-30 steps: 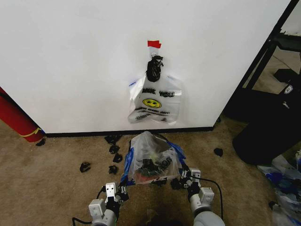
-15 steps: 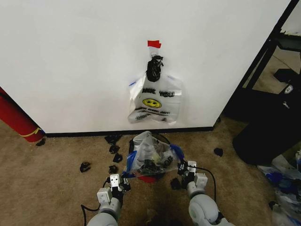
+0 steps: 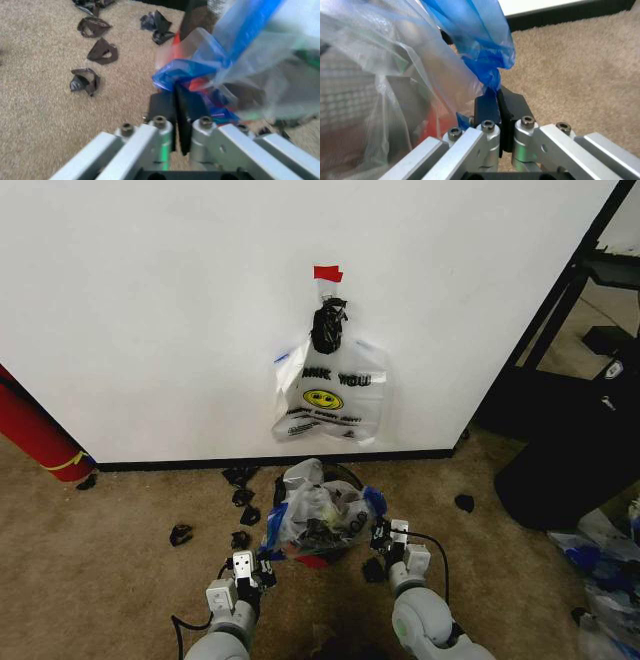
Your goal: Pick up the garbage bag from the wall and place it over the trash bin.
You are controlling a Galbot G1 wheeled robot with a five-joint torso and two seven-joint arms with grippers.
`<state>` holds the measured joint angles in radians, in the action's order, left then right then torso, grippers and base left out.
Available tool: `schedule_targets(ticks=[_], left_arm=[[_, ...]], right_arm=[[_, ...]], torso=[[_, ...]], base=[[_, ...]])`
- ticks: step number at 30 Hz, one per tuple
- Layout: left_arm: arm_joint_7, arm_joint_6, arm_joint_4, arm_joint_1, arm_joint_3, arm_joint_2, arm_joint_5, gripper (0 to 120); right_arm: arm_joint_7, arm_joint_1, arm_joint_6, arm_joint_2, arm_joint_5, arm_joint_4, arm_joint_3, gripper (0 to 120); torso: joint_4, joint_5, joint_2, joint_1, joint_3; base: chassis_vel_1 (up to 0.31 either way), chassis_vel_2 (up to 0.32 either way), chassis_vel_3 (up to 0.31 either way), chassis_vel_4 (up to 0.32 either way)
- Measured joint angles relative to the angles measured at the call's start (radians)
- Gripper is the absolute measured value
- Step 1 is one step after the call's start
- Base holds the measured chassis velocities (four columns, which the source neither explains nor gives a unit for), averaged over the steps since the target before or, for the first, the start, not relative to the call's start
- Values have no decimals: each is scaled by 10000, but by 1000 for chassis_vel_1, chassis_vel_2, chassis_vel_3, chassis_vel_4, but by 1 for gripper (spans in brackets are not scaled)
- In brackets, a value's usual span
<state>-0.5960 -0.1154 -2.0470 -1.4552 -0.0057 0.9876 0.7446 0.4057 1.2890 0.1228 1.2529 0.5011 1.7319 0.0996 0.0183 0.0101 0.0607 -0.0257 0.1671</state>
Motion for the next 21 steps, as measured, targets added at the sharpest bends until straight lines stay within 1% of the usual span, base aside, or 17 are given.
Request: schedule_targets(ticks=[2, 3, 4, 5, 6, 7, 9, 10, 11, 12, 13, 16, 17, 19, 21], left_arm=[[125, -17, -279, -452, -77, -84, -287, 15], [190, -21, -439, -715, -177, -106, -433, 18], [202, -25, -490, -794, -211, -110, -460, 19], [239, -44, -653, -1040, -315, -130, -531, 26], [266, -70, -818, -1241, -406, -144, -566, 30], [266, -70, -818, -1241, -406, -144, -566, 30], [305, -87, -1049, -1499, -510, -154, -637, 38], [321, -88, -1148, -1619, -550, -140, -719, 43], [322, -88, -1157, -1632, -553, -137, -730, 43], [343, -70, -1331, -1866, -600, -82, -960, 52], [360, -56, -1452, -2015, -629, -50, -1077, 54], [389, -41, -1548, -2121, -654, -36, -1164, 58], [428, -21, -1671, -2250, -692, -32, -1260, 68], [538, -8, -1975, -2637, -767, -38, -1581, 77], [545, 36, -2143, -2888, -785, -58, -1928, 84]], right_arm=[[-40, 241, -197, -108, -250, 184, 58, 3], [-73, 400, -352, -166, -446, 301, 101, 5], [-81, 444, -404, -183, -511, 338, 118, 5], [-110, 597, -582, -250, -729, 456, 186, 10], [-147, 708, -748, -299, -895, 541, 238, 14], [-147, 708, -748, -299, -895, 541, 238, 14], [-211, 851, -1029, -374, -1107, 678, 325, 19], [-296, 945, -1197, -415, -1210, 771, 385, 26], [-309, 957, -1210, -419, -1218, 782, 393, 26], [-651, 1200, -1409, -507, -1394, 1039, 554, 35], [-795, 1329, -1526, -541, -1501, 1159, 619, 39], [-882, 1439, -1643, -565, -1591, 1252, 660, 41], [-996, 1595, -1808, -588, -1717, 1365, 715, 50], [-1308, 1952, -2107, -605, -2186, 1503, 894, 60], [-1473, 2232, -2332, -586, -2365, 1512, 976, 68]], torso=[[-2, 0, 0, 0, 0], [-1, 0, 0, 0, 0], [-1, 0, 0, 1, 0], [-2, 0, 0, 1, -1], [-1, 0, 0, 1, 0], [-1, 0, 0, 1, 0], [-2, -2, 0, 1, -1], [-2, -1, 0, 1, -1], [-2, -1, 0, 1, -1], [-1, 0, 1, 1, -1], [-2, 0, 0, 1, -1], [-2, 0, 0, 1, -1], [-1, 0, 1, 2, -1], [-1, 0, 1, 1, -1], [-1, -1, 1, 2, -1]], base=[[0, 0, 0, 0], [0, 0, 0, 0], [0, 0, 0, 0], [0, 0, 0, 0], [0, 0, 0, 0], [0, 0, 0, 0], [0, 0, 0, 0], [0, 0, 0, 0], [0, 0, 0, 0], [0, 0, 0, 0], [0, 0, 0, 0], [0, 0, 0, 0], [0, 0, 0, 0], [0, 0, 0, 0], [0, 0, 0, 0]])
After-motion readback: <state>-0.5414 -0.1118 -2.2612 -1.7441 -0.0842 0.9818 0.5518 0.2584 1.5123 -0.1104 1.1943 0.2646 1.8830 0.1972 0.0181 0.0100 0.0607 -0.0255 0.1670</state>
